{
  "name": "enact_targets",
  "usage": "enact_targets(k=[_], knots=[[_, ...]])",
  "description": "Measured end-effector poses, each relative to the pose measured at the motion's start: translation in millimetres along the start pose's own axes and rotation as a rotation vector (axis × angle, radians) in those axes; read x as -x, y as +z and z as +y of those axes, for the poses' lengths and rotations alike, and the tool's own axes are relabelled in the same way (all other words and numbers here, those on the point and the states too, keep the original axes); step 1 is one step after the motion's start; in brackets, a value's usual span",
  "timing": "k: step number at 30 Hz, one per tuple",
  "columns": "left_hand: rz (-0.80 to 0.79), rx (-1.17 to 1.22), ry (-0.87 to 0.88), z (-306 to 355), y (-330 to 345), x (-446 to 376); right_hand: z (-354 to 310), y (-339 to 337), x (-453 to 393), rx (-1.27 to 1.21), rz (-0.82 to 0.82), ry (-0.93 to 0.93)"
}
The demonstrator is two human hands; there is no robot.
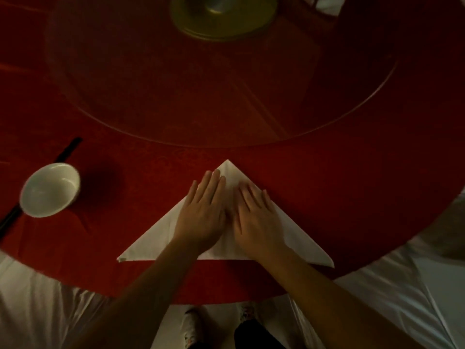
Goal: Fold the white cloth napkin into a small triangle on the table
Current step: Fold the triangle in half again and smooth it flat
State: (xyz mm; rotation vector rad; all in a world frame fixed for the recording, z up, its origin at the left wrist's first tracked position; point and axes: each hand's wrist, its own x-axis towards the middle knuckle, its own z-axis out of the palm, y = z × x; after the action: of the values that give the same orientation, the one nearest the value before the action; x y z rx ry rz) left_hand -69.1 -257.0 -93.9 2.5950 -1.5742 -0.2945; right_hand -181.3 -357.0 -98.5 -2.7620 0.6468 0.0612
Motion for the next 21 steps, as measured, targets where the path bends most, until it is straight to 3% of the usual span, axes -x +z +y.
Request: enact_targets(k=[2,7,13,21], knots=[[-0.062,-0.097,0.089,-5.7,10.8,-8.6,6.8,4.2,3.4,0.042,-0.003,0.002],[-0.035,-0.041,0.011,-9.4,17.9,-9.7,33.8,7.0,22.7,0.079,-0.011,0.038],[-0.052,-0.099,0.054,-24.1,15.7,-6.1,83.9,-1.7,67.0,0.212,-0.057,0.053],[-0.049,-0.13,0.032,-45.4,12.5,5.1,88.6,-3.4,73.1,0.238,-0.076,0.054]])
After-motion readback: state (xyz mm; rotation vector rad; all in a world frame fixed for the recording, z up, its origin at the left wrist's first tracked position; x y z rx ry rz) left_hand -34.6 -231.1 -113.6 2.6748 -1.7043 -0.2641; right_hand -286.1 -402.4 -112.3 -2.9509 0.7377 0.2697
